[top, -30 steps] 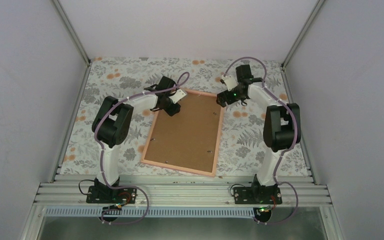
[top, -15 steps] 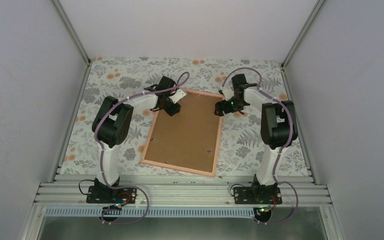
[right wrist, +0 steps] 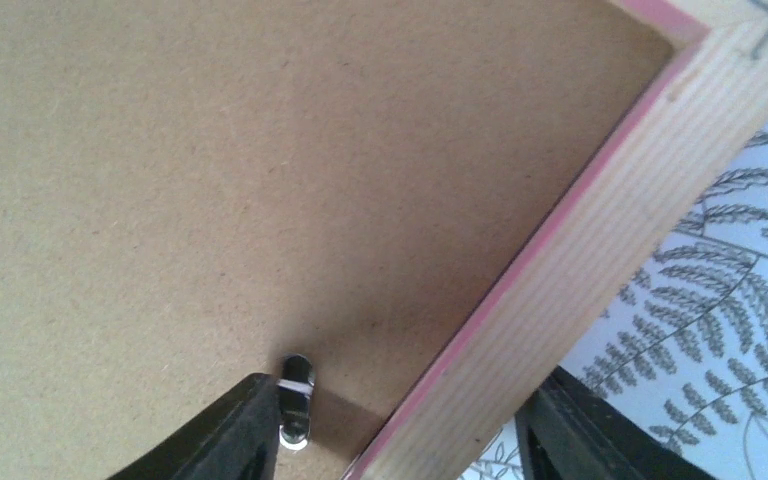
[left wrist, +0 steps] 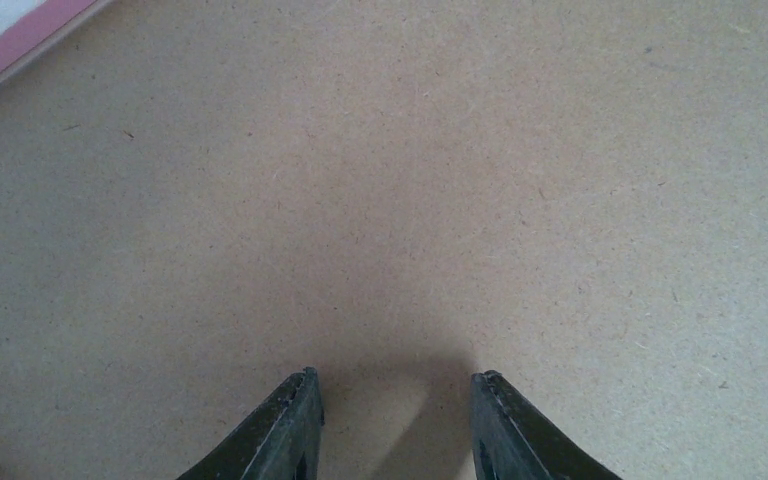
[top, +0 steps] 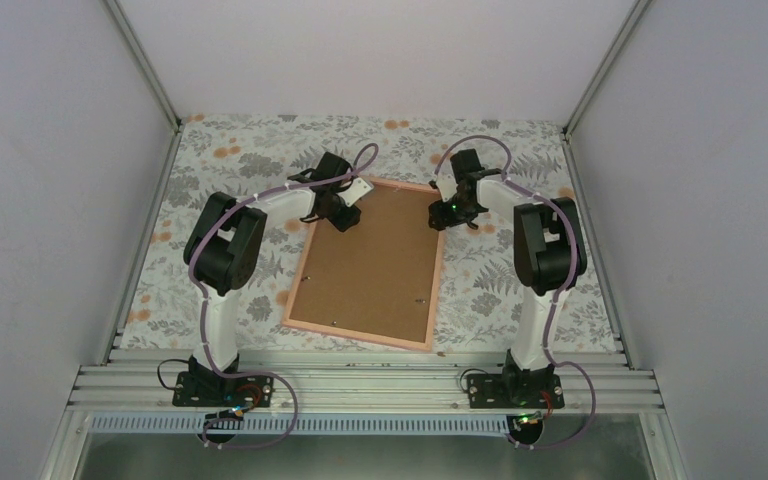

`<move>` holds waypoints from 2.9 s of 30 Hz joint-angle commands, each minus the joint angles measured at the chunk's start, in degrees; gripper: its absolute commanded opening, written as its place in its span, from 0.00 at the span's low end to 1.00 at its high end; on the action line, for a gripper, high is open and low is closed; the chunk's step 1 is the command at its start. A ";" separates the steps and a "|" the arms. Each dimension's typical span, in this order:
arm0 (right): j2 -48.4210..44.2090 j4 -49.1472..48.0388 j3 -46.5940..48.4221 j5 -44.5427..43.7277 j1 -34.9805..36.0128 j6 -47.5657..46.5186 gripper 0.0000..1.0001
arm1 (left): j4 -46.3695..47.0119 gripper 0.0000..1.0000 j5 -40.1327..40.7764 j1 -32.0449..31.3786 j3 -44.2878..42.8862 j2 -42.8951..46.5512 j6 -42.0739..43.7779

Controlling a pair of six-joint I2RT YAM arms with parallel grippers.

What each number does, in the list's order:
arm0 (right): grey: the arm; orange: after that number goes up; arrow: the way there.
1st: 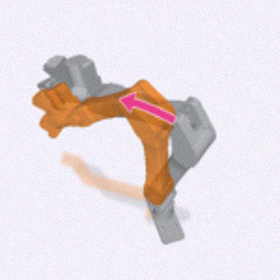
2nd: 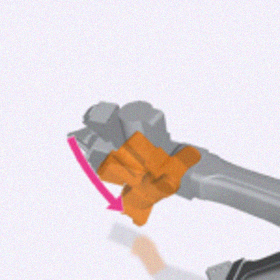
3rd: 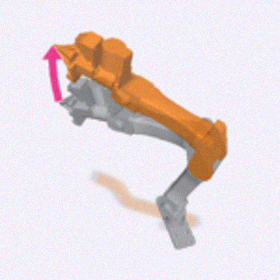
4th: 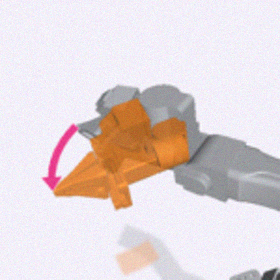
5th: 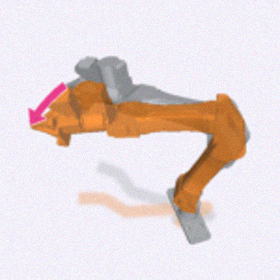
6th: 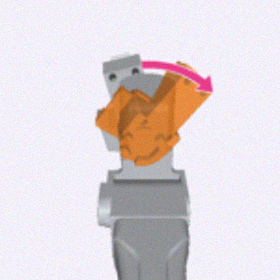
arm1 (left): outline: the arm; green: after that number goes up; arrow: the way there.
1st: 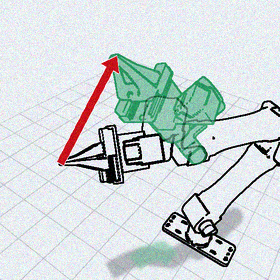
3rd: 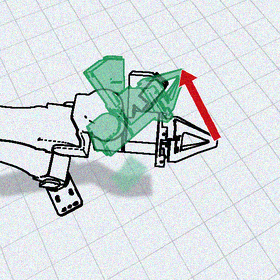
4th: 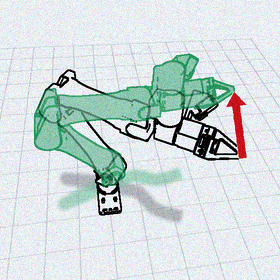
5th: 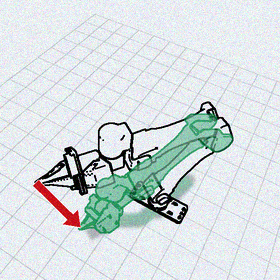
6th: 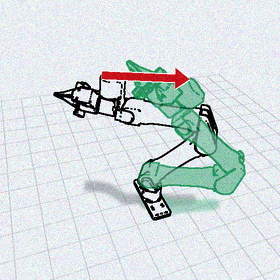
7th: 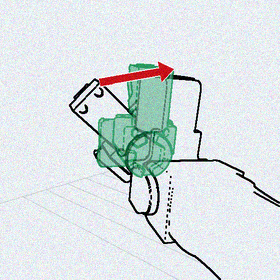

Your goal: Put the photo into the frame

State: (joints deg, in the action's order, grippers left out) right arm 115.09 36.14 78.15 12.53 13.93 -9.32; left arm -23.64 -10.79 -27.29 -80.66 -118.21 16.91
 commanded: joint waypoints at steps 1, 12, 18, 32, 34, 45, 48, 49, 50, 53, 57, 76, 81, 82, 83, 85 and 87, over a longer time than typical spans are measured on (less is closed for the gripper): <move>3.65 -1.80 -0.10 -2.01 0.86 0.56 0.52 | 0.47 0.38 0.76 -0.22 0.99 -0.88 -0.81; 3.72 -0.65 0.29 0.12 -0.29 2.29 0.28 | 0.79 0.38 0.68 -0.26 1.47 -0.62 -0.89; 4.23 -0.35 0.72 1.68 -0.40 1.35 0.19 | 2.87 0.39 -1.19 -0.30 2.71 3.09 0.69; 5.83 -1.40 0.81 3.94 -2.53 3.36 0.16 | 13.37 0.50 -13.70 -22.53 17.79 15.36 15.18; 6.00 -1.37 0.69 4.40 -2.68 3.43 0.15 | 14.94 0.48 -11.43 -23.66 16.83 12.93 15.08; -9.45 -2.77 -6.58 15.63 -7.41 -9.63 0.67 | 11.75 0.33 -8.31 -20.80 14.38 10.03 12.58; -16.02 -2.15 -11.74 15.06 -7.76 -19.26 0.80 | 10.33 0.32 -7.10 -18.94 16.03 12.04 12.94; -17.24 -0.96 -12.52 15.08 -7.72 -21.13 0.85 | 9.77 0.32 -6.56 -18.49 16.41 12.61 13.40; -17.94 0.87 -13.18 15.02 -7.49 -22.41 0.88 | 9.45 0.32 -6.21 -18.09 16.92 13.25 13.57; -21.77 1.92 -17.26 10.63 -5.04 -21.38 1.00 | 8.36 0.32 -5.49 -16.66 17.68 13.69 13.06; -28.40 -0.23 -23.72 3.90 0.90 -19.66 1.00 | 7.76 0.32 -6.03 -14.31 18.07 14.14 10.87; -23.90 -0.37 -28.67 -7.17 13.23 -13.45 1.00 | 10.34 0.31 -3.75 -13.05 22.22 15.59 10.15; -24.73 0.53 -30.48 -8.67 13.88 -15.29 1.00 | 10.40 0.31 -3.55 -12.56 22.60 15.43 10.42; -25.01 0.91 -30.71 -8.81 13.97 -15.89 1.00 | 10.41 0.31 -3.57 -12.41 22.74 15.44 10.43; -25.24 1.24 -31.11 -8.84 13.98 -16.51 1.00 | 10.47 0.31 -3.50 -12.31 22.93 15.37 10.43; -25.60 1.92 -31.75 -8.96 13.97 -17.47 1.00 | 10.65 0.31 -3.38 -12.11 23.24 15.41 10.43; -25.54 2.64 -32.50 -9.54 14.06 -18.19 0.99 | 10.75 0.31 -3.29 -11.93 23.42 15.38 10.49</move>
State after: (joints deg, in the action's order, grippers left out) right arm 89.91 35.22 48.34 6.22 27.33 -24.53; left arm -13.93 -14.61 -39.83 -58.24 -103.96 27.59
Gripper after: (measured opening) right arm 0.997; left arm 0.313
